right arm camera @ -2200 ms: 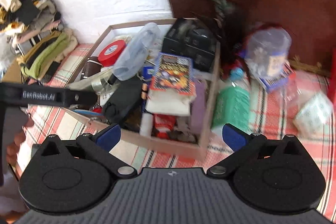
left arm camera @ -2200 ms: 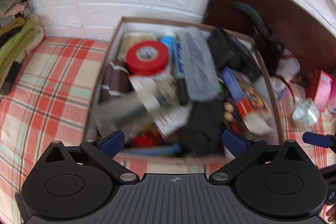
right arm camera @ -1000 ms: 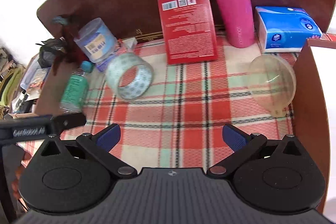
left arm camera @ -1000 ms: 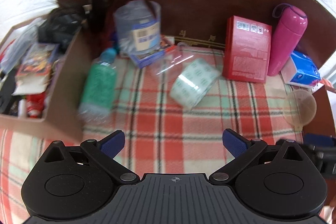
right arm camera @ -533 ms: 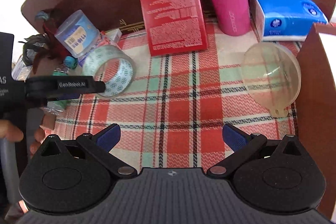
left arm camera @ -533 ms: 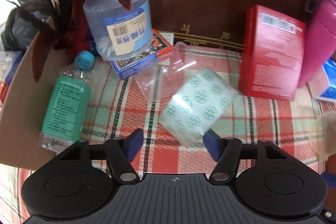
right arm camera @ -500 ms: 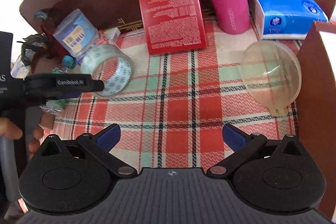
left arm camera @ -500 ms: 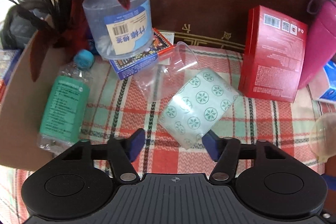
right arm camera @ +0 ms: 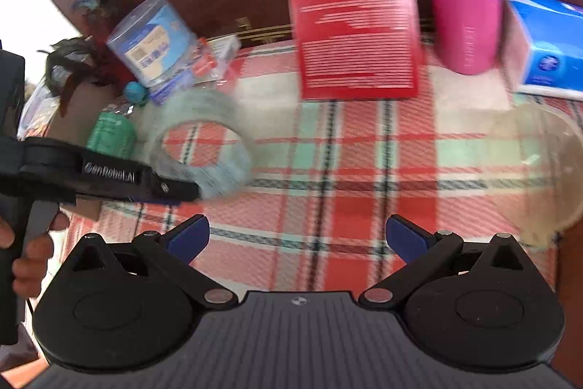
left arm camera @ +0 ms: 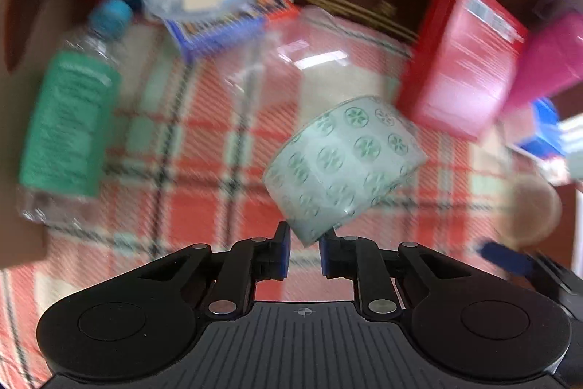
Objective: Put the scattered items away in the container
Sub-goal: 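Close both tools on the clear packing tape roll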
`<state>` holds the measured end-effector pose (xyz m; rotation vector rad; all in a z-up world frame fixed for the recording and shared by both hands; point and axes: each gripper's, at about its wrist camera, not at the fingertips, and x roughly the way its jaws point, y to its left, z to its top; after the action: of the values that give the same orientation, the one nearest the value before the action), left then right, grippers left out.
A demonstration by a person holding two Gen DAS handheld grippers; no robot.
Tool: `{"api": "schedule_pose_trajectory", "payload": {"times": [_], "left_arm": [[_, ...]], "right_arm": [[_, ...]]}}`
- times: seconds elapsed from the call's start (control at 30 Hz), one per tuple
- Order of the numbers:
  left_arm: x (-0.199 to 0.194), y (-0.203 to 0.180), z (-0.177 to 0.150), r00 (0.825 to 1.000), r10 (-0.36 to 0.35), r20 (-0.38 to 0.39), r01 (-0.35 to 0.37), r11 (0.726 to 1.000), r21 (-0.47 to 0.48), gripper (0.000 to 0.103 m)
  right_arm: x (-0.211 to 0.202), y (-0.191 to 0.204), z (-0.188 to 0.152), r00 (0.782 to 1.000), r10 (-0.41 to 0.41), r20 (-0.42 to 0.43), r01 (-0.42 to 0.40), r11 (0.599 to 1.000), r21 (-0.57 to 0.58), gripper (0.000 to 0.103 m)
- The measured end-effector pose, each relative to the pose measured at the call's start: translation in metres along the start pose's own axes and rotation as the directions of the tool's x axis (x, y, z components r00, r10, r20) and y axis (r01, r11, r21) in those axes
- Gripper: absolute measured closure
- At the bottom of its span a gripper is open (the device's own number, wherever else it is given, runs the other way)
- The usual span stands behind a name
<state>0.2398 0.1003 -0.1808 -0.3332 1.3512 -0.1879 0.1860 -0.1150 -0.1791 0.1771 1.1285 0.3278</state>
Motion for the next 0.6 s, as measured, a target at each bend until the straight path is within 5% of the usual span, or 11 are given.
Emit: {"api": "schedule_pose_trajectory", "payload": {"times": [0.13, 0.17, 0.2, 0.23, 0.53, 0.6], "left_arm": [[-0.002, -0.004, -0.006, 0.999, -0.025, -0.037, 0.026, 0.999, 0.03, 0.092], [-0.002, -0.003, -0.006, 1.0, -0.013, -0.022, 0.014, 0.999, 0.031, 0.087], [-0.002, -0.003, -0.005, 1.0, 0.006, -0.002, -0.006, 1.0, 0.03, 0.066], [-0.002, -0.002, -0.003, 0.999, 0.028, 0.018, -0.029, 0.999, 0.028, 0.062], [0.007, -0.007, 0.009, 0.996, 0.055, 0.072, -0.059, 0.997, 0.049, 0.061], [0.012, -0.01, 0.011, 0.996, 0.053, 0.071, -0.058, 0.997, 0.057, 0.052]], "right_arm": [[0.008, 0.01, 0.005, 1.0, -0.006, -0.01, 0.006, 0.999, -0.038, 0.001], [0.011, 0.011, 0.007, 1.0, -0.011, -0.015, 0.01, 0.999, -0.045, 0.001], [0.014, 0.012, 0.008, 1.0, -0.019, -0.016, 0.018, 0.999, -0.05, 0.001], [0.017, 0.013, 0.009, 0.999, -0.026, -0.018, 0.025, 0.998, -0.054, 0.001], [0.033, 0.02, 0.017, 0.997, -0.08, 0.02, 0.081, 0.995, -0.065, 0.002], [0.034, 0.017, 0.018, 0.994, -0.107, 0.031, 0.109, 0.992, -0.06, 0.003]]}}
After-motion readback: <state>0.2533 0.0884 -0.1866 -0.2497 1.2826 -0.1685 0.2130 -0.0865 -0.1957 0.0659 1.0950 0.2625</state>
